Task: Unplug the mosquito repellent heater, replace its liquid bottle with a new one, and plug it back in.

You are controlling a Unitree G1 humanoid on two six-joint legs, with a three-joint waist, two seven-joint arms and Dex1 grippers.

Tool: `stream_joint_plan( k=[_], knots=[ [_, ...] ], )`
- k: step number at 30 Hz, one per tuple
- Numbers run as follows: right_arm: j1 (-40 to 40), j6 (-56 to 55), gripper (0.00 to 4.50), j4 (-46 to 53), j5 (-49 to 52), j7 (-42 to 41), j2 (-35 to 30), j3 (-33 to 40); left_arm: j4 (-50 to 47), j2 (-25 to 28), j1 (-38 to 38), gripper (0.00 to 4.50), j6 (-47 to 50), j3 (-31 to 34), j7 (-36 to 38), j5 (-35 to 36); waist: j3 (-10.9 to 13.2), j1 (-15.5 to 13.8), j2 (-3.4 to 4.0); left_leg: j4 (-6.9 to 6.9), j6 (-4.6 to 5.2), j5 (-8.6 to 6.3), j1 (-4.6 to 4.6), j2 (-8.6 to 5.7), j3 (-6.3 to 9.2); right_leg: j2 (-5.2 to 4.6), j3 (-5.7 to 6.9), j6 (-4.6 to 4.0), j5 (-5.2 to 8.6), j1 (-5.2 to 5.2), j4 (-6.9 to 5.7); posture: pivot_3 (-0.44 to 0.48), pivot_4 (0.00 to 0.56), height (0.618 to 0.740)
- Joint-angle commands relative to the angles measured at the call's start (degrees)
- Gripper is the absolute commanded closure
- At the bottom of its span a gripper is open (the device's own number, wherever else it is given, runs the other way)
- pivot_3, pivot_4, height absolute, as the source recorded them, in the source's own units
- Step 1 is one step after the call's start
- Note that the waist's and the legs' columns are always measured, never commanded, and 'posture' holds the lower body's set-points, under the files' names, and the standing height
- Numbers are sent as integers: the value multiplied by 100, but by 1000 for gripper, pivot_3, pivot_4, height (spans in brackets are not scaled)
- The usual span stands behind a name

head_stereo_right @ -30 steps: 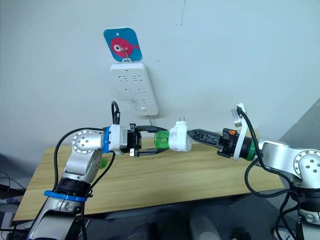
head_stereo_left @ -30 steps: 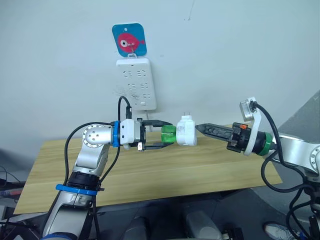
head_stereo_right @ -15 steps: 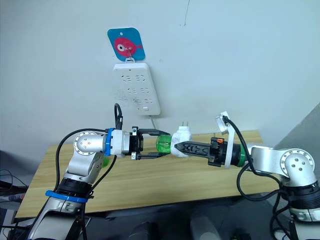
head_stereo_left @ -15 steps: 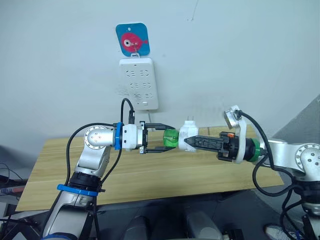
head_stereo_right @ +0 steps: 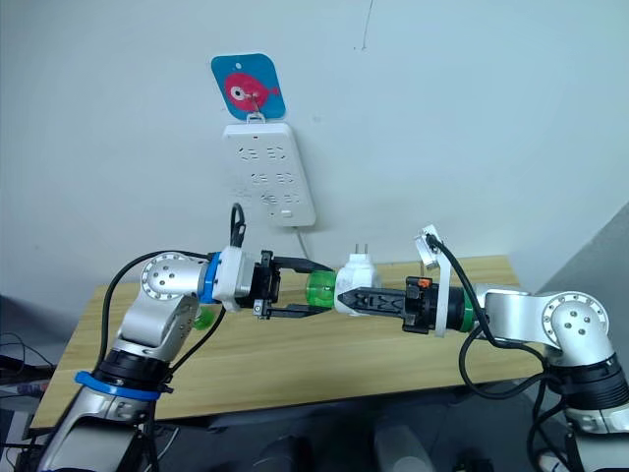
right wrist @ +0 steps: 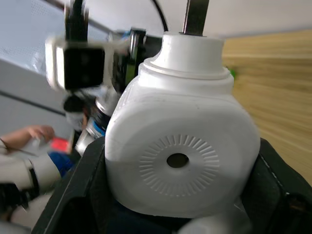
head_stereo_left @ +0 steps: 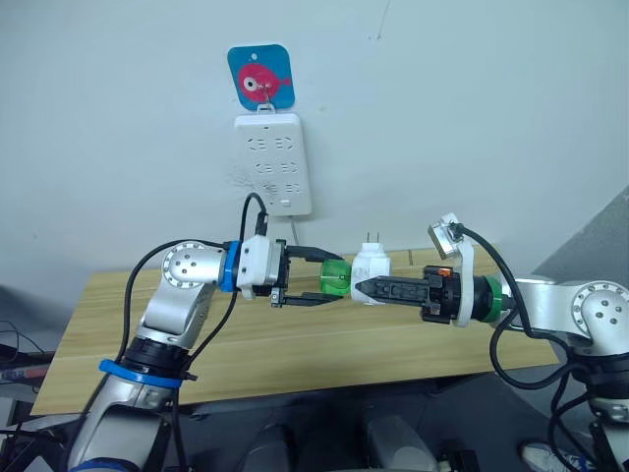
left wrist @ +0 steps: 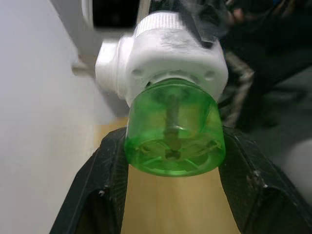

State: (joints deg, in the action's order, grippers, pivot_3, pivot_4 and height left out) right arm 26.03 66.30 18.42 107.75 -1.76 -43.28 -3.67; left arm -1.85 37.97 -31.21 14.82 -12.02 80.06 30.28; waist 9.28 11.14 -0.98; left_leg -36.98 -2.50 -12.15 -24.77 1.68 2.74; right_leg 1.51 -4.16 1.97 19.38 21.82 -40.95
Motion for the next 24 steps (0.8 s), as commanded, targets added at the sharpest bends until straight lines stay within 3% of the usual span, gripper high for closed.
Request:
stream_joint_plan(
  k=[1,4,7,13,18,24],
  knots=[
    [208,17,1475,460,-230,-615,-157,217,27,766,-408,2229,2448,-47,515,793,3,0,2,0,0,0,0,1,7,5,2,1,1,0,-1,-203,143,723],
    [204,-8,1475,525,-361,-783,-188,180,197,862,-747,2230,3093,-42,613,1042,9,-4,9,3,0,0,4,2,9,8,8,1,1,0,0,-205,142,723],
    [173,-75,1475,505,-320,-800,-202,147,368,792,-873,2230,2969,-13,652,864,11,-8,7,3,0,0,2,3,9,8,5,1,1,0,3,-206,141,723],
    [-17,-349,1475,348,296,-424,-297,84,405,247,-394,281,142,332,193,-239,12,-14,7,4,0,0,3,5,0,4,-7,0,1,0,6,-207,141,723],
    [-151,-466,1475,206,525,-236,-327,47,258,-520,364,275,-2172,804,-413,-754,12,-58,6,2,0,0,-1,2,-4,-20,-8,-6,-3,0,9,-200,141,723],
    [-186,-462,1475,126,525,-170,-300,36,-186,-880,778,275,-2852,808,-647,-714,13,-161,5,-2,0,0,0,-2,-28,-22,-9,-3,-2,-1,7,-193,140,723]
  ],
)
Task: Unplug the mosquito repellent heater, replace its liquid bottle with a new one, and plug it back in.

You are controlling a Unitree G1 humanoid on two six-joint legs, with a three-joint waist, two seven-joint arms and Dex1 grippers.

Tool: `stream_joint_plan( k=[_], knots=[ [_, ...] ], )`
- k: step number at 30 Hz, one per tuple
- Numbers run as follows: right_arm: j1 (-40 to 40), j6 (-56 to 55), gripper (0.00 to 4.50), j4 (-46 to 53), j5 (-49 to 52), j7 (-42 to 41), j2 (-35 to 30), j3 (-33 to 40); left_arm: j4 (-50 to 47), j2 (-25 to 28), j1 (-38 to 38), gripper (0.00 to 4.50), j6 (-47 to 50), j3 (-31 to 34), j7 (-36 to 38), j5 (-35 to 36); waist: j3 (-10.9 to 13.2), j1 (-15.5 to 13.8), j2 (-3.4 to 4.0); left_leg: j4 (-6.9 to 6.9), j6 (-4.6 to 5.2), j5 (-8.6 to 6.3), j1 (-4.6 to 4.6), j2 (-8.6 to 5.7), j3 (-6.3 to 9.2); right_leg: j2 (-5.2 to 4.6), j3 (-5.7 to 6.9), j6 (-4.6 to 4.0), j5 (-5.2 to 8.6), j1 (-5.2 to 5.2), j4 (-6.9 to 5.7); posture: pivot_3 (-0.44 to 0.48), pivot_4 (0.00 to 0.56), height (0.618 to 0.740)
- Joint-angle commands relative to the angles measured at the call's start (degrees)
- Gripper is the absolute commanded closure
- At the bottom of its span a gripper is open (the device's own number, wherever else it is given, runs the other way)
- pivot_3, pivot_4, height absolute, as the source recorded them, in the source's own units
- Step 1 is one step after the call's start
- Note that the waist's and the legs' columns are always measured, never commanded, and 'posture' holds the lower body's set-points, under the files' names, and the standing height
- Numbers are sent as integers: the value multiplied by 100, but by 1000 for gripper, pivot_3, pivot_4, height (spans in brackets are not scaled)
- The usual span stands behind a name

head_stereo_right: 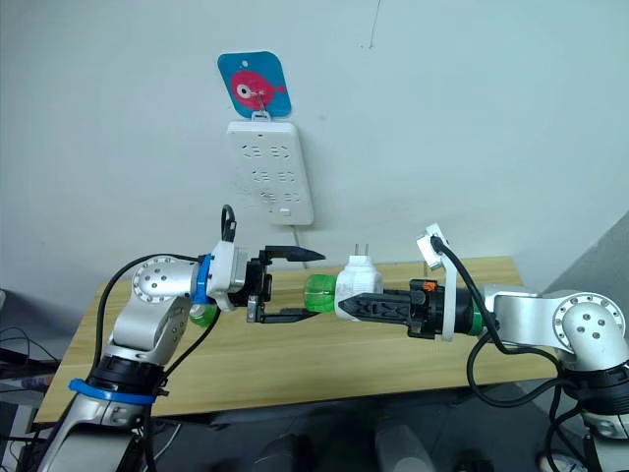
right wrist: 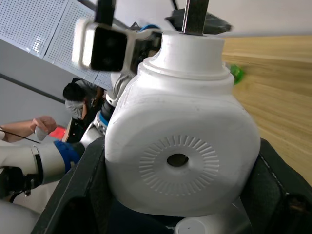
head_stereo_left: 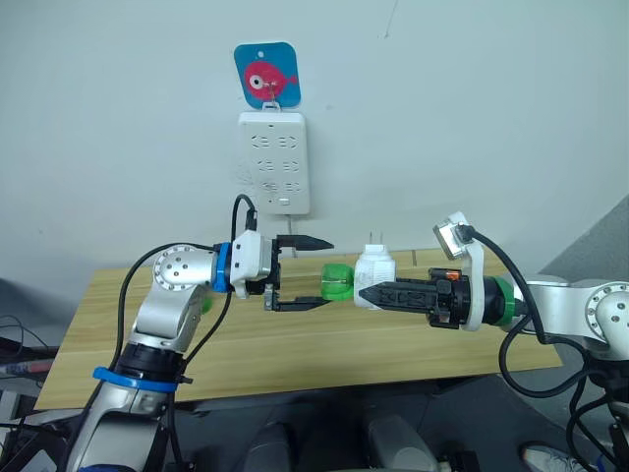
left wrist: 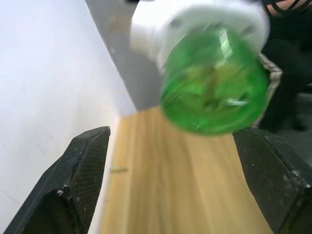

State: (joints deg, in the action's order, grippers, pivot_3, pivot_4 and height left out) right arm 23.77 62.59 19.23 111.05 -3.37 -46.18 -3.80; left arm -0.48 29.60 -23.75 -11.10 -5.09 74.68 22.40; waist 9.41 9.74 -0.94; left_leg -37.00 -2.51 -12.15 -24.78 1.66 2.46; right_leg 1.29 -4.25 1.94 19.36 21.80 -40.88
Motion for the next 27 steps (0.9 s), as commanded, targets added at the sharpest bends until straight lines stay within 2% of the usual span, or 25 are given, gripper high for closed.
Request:
stream_joint_plan(
  k=[1,4,7,11,14,15,17,18,20,23,27],
  knots=[
    [42,-86,1475,39,195,-10,-13,50,-332,-65,47,275,-300,103,-151,53,0,-29,0,0,0,0,0,0,-4,4,0,0,0,0,0,-193,140,723],
    [62,-83,1475,28,195,7,-7,37,-304,-124,55,275,-396,7,-197,-12,0,-39,0,-1,0,0,1,-1,-12,9,1,1,0,-2,0,-195,141,723],
    [69,-97,1475,46,195,36,4,31,-200,-157,-46,861,-491,-111,-146,-65,0,-38,0,0,0,0,1,-2,-15,9,0,1,0,-2,0,-200,141,723],
    [50,-130,1475,87,195,73,6,28,-164,-120,-101,2144,-456,-164,-136,-54,0,-34,0,0,0,0,1,0,-14,11,1,1,0,-2,0,-204,142,723],
    [45,-161,1475,141,195,118,4,19,-215,53,-182,2207,-60,-232,59,64,0,-33,0,0,0,0,1,1,-13,14,2,1,0,-2,0,-206,143,723],
    [71,-120,1475,180,166,98,-44,3,-223,190,-278,2207,497,-292,90,139,0,-32,0,0,0,0,1,1,-12,15,2,1,0,-2,0,-206,143,723],
    [125,0,1475,288,-25,-37,-129,-20,-212,632,-639,2207,2546,-486,191,650,2,-25,-4,0,0,0,1,0,-11,16,2,2,1,-2,-1,-193,145,723],
    [155,63,1475,344,-168,-134,-167,-29,-150,947,-939,2207,3769,-633,480,1086,3,-16,-5,-1,0,0,0,0,-7,18,4,2,1,-2,-3,-191,147,723],
    [174,93,1475,375,-275,-235,-191,-38,16,1426,-1464,2207,5357,-903,1153,1699,11,-3,-5,-1,1,0,0,1,7,24,10,4,2,0,-6,-189,149,723],
    [188,134,1475,408,-386,-391,-248,-59,465,1394,-2012,2207,5790,-1014,1406,1754,18,-4,3,4,1,0,1,2,24,31,16,4,3,1,0,-194,152,723],
    [155,55,1475,373,-362,-391,-246,-78,661,1255,-2231,2207,5455,-1051,1509,1447,24,-13,0,5,1,0,1,5,23,31,15,4,3,2,3,-192,152,723]
  ],
)
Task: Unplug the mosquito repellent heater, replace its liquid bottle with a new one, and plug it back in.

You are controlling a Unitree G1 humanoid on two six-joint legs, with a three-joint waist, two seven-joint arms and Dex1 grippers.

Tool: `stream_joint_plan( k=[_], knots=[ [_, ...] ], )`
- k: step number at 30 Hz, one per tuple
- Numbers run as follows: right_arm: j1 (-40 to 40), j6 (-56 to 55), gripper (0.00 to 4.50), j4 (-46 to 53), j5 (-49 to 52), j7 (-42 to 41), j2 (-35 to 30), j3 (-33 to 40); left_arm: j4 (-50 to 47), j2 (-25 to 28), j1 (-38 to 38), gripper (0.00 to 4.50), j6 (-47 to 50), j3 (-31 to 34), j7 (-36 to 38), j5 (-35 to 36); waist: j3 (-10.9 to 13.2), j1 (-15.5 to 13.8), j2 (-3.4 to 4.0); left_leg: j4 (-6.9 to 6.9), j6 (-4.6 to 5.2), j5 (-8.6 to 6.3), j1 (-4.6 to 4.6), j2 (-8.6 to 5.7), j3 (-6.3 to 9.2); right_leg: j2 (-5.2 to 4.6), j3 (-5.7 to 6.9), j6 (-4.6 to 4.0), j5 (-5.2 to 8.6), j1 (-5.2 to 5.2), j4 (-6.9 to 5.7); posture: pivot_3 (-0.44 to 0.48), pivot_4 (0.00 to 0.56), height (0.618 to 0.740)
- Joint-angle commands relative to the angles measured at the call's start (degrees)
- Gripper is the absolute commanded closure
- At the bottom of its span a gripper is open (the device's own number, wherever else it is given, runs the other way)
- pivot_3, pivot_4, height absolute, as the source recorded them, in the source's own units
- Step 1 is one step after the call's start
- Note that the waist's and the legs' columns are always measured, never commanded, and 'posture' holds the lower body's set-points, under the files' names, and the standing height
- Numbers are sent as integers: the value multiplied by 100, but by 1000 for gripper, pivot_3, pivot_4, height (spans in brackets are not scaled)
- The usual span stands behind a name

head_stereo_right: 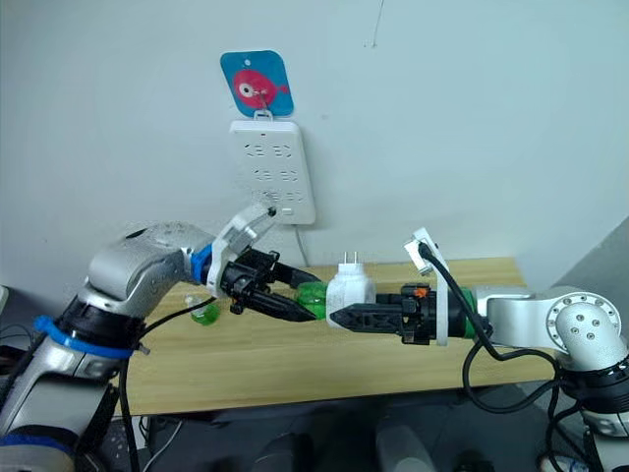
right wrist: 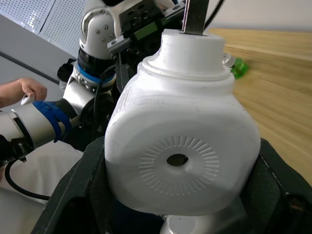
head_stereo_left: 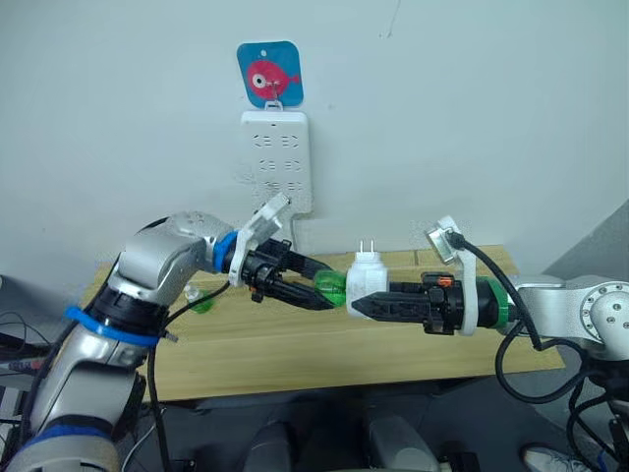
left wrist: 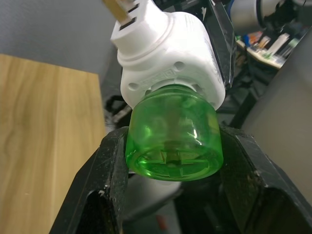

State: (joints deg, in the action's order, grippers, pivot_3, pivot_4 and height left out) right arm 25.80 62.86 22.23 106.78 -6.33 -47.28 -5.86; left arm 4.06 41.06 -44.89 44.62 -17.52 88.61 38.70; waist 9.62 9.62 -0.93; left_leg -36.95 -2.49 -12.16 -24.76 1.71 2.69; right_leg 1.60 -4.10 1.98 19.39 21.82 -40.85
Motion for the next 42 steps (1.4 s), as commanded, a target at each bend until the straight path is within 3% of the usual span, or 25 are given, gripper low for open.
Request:
stream_joint_plan(
  k=[1,3,10,11,14,18,25,28,29,30,34,39,42],
  knots=[
    [-62,2,1475,56,87,-63,-129,129,216,119,-128,2207,-159,180,144,-231,8,-2,-2,0,0,0,0,2,1,0,-2,0,0,1,0,-192,152,723],
    [-95,-57,1475,23,164,4,-115,137,288,22,-93,2207,-541,253,40,-416,15,-9,-2,0,0,0,0,3,2,0,-4,-1,0,1,-1,-190,152,723],
    [-211,-223,1475,-108,484,211,-167,184,-125,-200,807,76,-2804,700,-321,-1126,26,-26,0,-1,0,0,0,5,-3,-2,-13,-2,-1,2,-1,-191,155,723],
    [-223,-236,1475,-127,513,231,-176,192,-209,-277,1008,70,-3103,817,-460,-1196,27,-30,-1,-1,0,0,0,4,-3,-7,-14,-3,-1,2,-1,-189,156,723],
    [-234,-276,1475,-176,569,292,-162,201,-277,-699,1676,70,-4678,1140,-962,-1602,28,-64,-3,-3,-1,0,-2,1,-2,-31,-17,-7,-4,0,0,-188,156,723],
    [-239,-276,1475,-214,598,312,-177,190,-500,-1184,2150,70,-5825,1341,-1358,-1731,30,-154,-7,-5,-1,0,-2,-1,-10,-34,-18,-17,-10,0,0,-182,157,723],
    [-192,-239,1475,-260,593,300,-182,154,-578,-1370,2319,70,-6206,1194,-1499,-1760,30,-168,-7,-7,-1,0,-1,-4,-34,-30,-15,-14,-9,-4,-2,-179,153,723],
    [-189,-234,1475,-248,586,301,-178,147,-423,-1393,2222,474,-6351,1144,-1451,-1805,30,-167,-7,-7,-1,0,-1,-5,-38,-23,-15,-13,-8,-4,-1,-185,150,723],
    [-191,-235,1475,-242,587,302,-177,147,-401,-1376,2229,891,-6347,1131,-1427,-1803,30,-166,-7,-7,-1,0,-1,-5,-40,-21,-15,-12,-7,-4,-1,-186,149,723],
    [-193,-239,1475,-232,582,305,-173,147,-390,-1364,2235,981,-6345,1116,-1415,-1802,30,-165,-7,-7,-1,0,0,-5,-40,-20,-14,-11,-7,-4,-1,-186,149,723],
    [-197,-253,1475,-188,546,302,-147,140,-465,-1280,2186,2121,-6153,1051,-1373,-1752,30,-162,-7,-6,-1,0,0,-5,-39,-19,-14,-9,-5,-4,-1,-187,146,723],
    [-168,-211,1475,-125,412,223,-126,137,-525,-989,1688,2198,-5024,923,-1144,-1512,30,-152,-7,-7,-1,1,-1,-5,-36,-15,-12,-5,-3,-4,-3,-190,144,723],
    [-158,-187,1475,-82,354,174,-144,127,-604,-724,1261,2198,-3294,827,-1163,-1048,30,-146,-8,-7,-1,0,0,-5,-38,-13,-7,-3,-2,-4,-3,-189,145,723]
  ],
)
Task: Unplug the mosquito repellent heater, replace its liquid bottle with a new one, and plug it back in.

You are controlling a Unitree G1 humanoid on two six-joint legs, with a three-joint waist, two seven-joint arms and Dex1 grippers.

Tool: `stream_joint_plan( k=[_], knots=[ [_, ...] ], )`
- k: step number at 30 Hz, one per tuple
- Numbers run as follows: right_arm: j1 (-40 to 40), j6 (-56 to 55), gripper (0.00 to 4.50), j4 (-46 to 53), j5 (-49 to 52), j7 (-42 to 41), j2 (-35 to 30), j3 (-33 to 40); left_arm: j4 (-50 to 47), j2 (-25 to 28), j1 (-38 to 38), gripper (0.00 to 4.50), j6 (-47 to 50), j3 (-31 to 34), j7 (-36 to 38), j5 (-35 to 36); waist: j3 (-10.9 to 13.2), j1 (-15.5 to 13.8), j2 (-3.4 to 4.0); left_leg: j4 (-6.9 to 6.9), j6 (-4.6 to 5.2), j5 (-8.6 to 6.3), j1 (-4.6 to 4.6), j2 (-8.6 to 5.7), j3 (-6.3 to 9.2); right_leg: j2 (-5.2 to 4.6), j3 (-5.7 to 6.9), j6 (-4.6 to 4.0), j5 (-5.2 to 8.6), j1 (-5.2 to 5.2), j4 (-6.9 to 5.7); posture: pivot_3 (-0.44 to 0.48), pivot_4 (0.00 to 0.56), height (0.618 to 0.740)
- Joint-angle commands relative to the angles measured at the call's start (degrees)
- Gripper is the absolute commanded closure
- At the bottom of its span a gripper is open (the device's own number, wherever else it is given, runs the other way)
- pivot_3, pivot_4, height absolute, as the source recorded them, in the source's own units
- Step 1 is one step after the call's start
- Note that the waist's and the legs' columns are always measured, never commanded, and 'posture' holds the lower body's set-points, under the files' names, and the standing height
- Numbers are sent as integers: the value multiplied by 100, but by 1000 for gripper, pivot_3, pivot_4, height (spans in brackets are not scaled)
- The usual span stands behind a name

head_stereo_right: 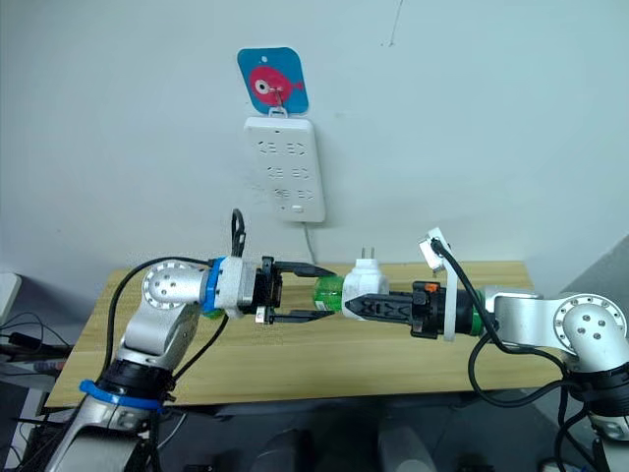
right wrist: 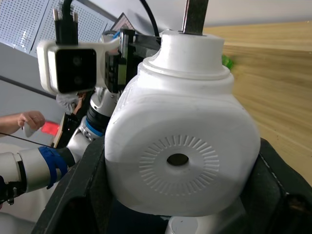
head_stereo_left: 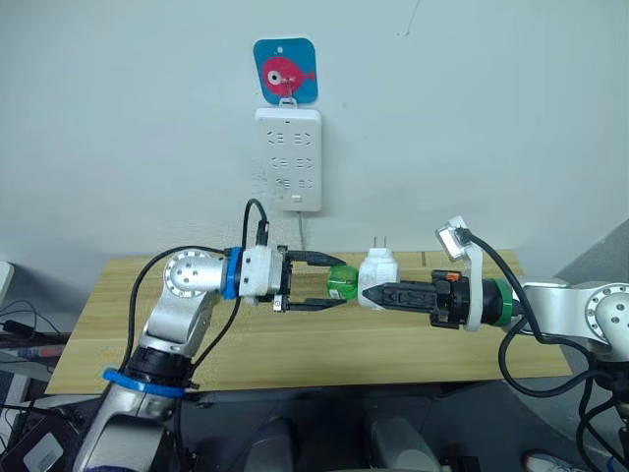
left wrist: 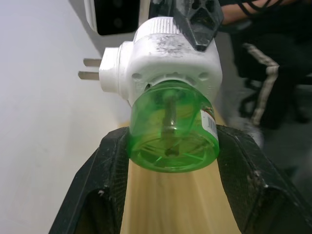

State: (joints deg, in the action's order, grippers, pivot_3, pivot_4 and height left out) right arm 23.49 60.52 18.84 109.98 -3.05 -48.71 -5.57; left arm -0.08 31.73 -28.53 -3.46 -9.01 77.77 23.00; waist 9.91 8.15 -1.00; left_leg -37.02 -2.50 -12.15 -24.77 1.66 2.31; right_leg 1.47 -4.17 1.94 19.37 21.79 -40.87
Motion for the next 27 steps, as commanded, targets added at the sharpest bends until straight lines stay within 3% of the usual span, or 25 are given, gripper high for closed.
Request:
stream_joint_plan(
  k=[1,3,5,8,12,14,21,23,27],
  knots=[
    [72,50,1475,266,25,-167,-5,97,-180,340,-561,2199,2308,-52,-8,816,2,11,-2,0,0,0,-1,0,1,0,2,1,0,0,1,-189,145,723],
    [76,81,1475,292,-1,-220,-18,89,186,811,-1265,2200,4862,-136,536,1906,17,19,-19,1,0,0,-1,0,6,2,3,1,1,2,-1,-183,145,723],
    [83,100,1475,306,-12,-262,-31,71,671,1016,-1758,2200,5980,-297,987,2213,22,41,-22,1,0,0,-4,6,27,16,11,3,2,6,-6,-183,147,723],
    [82,72,1475,316,3,-274,-51,43,975,990,-1993,2201,5736,-601,1143,1753,23,50,-18,6,1,0,0,6,41,21,11,3,3,4,-3,-185,151,723],
    [72,16,1475,293,72,-208,-46,29,880,915,-2017,2201,5509,-524,1190,1675,40,49,-15,7,1,0,-3,12,41,21,6,1,2,10,0,-185,152,723],
    [65,5,1475,290,102,-181,-49,34,805,834,-1860,2201,4643,-515,948,1198,40,32,-15,7,0,0,-5,14,41,20,3,0,1,12,-1,-183,154,723],
    [44,-10,1475,233,182,-103,-53,69,457,673,-948,113,2436,-63,498,450,42,-1,-14,5,0,0,-4,13,36,15,-6,-7,-3,13,-1,-179,157,723],
    [46,-1,1475,216,169,-106,-49,73,382,574,-567,0,1744,73,333,245,42,-7,-14,5,0,0,-4,12,35,12,-6,-7,-3,12,0,-178,157,723],
    [69,8,1475,195,129,-112,-24,63,318,4,348,0,-756,395,-110,-307,42,-26,-15,7,0,0,-3,6,26,-21,-7,-23,-12,11,1,-175,157,723]
  ],
)
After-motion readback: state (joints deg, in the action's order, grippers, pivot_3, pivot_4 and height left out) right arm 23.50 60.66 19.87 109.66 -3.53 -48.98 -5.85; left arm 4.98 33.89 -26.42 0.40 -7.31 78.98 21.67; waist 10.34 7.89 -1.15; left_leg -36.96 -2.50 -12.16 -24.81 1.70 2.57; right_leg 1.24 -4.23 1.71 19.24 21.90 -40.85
